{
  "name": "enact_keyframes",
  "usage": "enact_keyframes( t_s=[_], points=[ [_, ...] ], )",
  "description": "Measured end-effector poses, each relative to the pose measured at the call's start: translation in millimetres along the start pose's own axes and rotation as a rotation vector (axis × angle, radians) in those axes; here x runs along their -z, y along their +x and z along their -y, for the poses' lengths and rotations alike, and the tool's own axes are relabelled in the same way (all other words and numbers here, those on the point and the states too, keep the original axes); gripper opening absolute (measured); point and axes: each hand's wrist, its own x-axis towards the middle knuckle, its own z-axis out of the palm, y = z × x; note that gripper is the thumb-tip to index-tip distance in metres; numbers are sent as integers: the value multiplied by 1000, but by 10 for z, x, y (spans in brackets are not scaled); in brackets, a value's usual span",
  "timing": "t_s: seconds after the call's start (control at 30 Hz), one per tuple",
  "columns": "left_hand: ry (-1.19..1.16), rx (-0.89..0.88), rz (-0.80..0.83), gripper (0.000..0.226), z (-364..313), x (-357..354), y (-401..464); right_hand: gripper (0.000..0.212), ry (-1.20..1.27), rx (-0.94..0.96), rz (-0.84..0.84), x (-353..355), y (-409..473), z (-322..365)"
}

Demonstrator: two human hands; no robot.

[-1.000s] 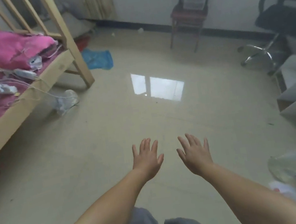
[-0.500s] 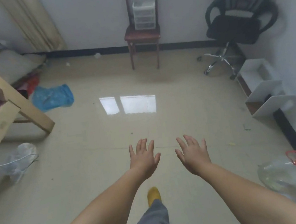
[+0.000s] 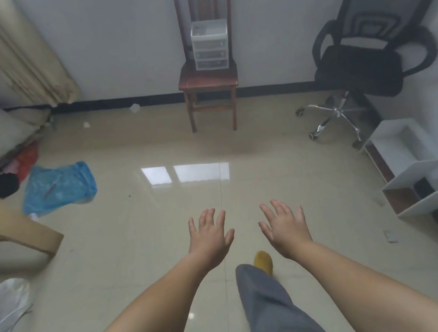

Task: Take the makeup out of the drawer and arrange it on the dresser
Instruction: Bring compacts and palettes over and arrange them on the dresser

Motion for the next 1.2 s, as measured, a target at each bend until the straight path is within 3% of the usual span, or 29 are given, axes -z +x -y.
enact_keyframes(
  t_s=[0.3,0.53,0.93,1.2],
  points=[
    [-47,90,-2,58,-61,718,2104,55,-105,94,47,801,2203,-445],
    [-76,131,-48,59,222,1280,3673,55,-99,134,40,1273,3886,-404],
    [4,34,-31,60,1117,2514,6562,54,7,7,41,2221,6815,20],
    [-24,11,-31,59,1292,3216,8326,54,18,17,27,2788,8593,-173]
  ],
)
